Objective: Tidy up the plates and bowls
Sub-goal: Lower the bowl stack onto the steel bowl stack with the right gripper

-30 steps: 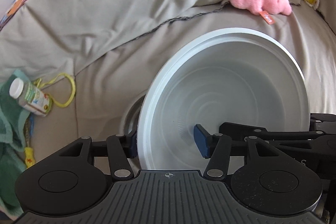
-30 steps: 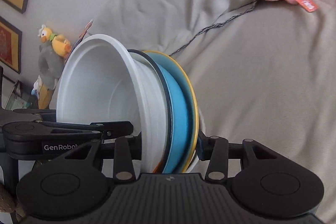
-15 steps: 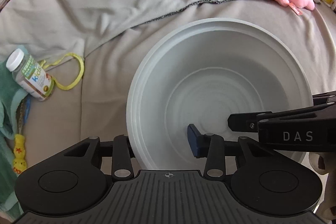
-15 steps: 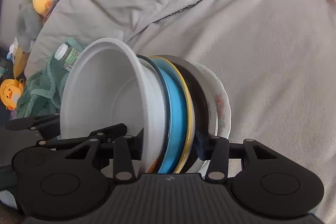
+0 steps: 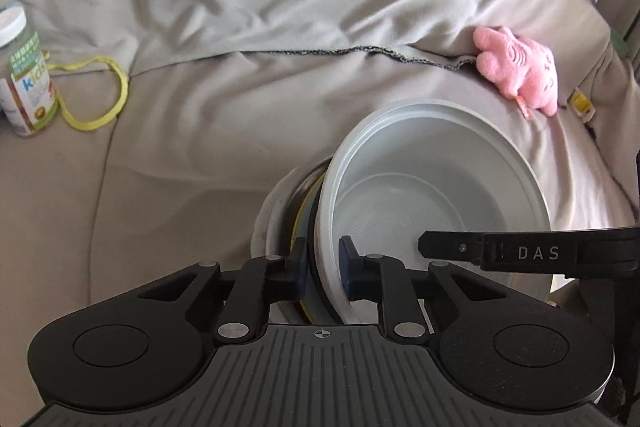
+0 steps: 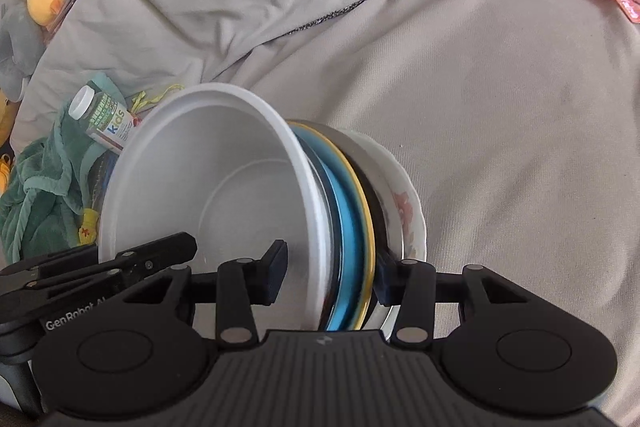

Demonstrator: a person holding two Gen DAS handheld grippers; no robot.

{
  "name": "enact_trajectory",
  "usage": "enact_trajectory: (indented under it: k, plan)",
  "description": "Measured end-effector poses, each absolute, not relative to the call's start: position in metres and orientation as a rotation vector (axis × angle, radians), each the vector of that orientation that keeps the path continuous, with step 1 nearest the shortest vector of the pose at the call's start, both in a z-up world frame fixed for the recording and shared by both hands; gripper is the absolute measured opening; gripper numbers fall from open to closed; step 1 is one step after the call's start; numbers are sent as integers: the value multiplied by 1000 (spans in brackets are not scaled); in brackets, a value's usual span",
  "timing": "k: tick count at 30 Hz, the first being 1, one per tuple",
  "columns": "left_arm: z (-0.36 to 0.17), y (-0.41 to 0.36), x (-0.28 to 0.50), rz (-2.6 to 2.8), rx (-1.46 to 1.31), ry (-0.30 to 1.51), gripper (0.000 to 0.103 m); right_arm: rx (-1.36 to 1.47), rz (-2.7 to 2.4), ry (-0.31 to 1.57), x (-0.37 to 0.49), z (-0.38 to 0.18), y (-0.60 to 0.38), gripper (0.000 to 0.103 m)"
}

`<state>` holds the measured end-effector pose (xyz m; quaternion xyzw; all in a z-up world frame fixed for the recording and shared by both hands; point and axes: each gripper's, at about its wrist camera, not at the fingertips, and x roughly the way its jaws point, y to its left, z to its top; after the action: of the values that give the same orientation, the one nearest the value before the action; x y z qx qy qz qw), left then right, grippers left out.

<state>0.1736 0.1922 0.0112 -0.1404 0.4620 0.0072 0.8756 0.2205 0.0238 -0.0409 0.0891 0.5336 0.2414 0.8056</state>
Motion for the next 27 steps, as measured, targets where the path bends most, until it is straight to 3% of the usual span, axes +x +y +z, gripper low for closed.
enact_trajectory:
  k: [7, 11, 18, 20, 27]
  plan:
    - [7, 209, 164, -58, -404, 912, 20, 147, 470, 1066, 206, -24, 16, 44]
    - [22, 210, 151, -63, -389, 795, 19, 121, 467, 981, 192, -13, 9, 44]
    - [27, 206, 149, -36, -341, 784, 19, 159, 427, 1008, 193, -18, 7, 43]
    - [22, 206, 150, -24, -333, 783, 23, 184, 440, 1048, 193, -25, 8, 31]
    - [9, 209, 162, 3, -334, 801, 23, 221, 442, 1042, 200, -28, 13, 31]
